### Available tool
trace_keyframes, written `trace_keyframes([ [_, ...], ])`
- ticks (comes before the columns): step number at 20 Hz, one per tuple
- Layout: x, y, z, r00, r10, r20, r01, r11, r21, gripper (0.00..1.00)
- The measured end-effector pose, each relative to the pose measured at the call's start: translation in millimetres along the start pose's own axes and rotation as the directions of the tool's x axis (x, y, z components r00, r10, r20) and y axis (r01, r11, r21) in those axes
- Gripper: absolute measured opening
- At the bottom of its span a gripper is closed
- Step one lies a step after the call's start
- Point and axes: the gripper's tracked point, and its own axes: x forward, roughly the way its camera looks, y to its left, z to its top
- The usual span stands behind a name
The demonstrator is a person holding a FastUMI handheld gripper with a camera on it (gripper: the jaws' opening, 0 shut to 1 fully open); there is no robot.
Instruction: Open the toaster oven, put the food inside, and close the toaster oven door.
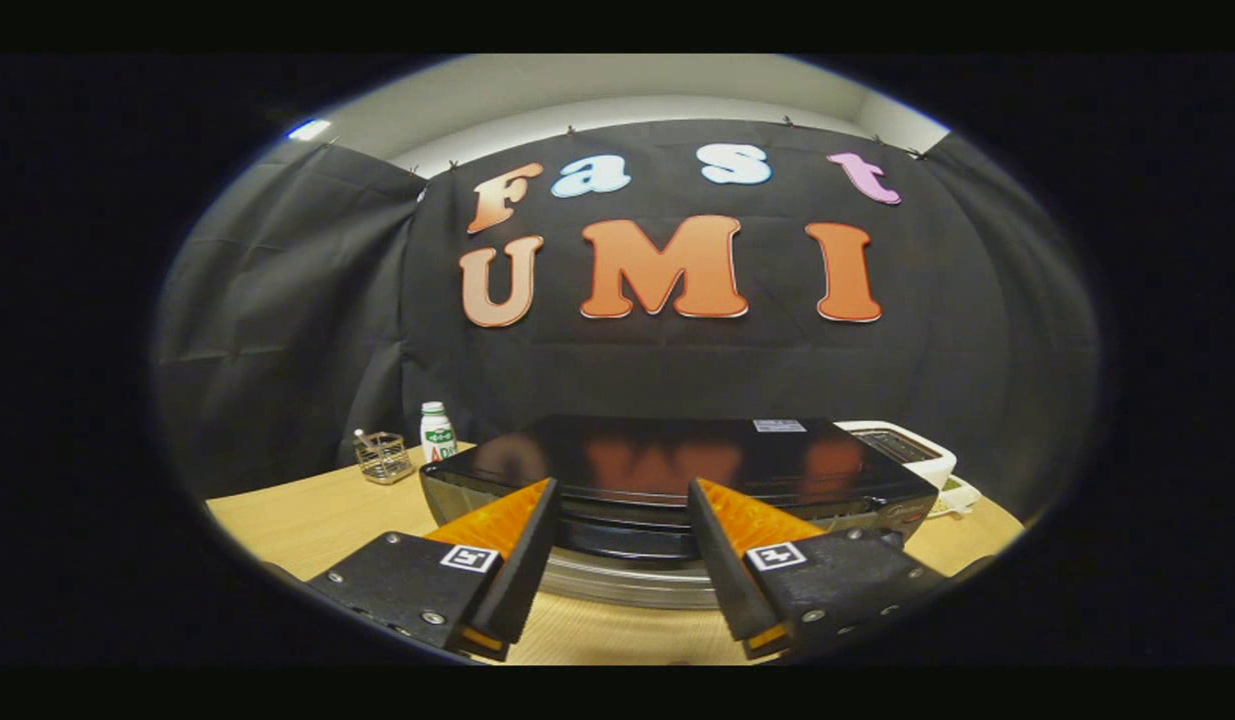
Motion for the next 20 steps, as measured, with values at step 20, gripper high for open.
trace_keyframes([
  [20,-106.2,11.4,-134.6,0.926,0.166,-0.340,-0.138,0.985,0.104,0.63],
])
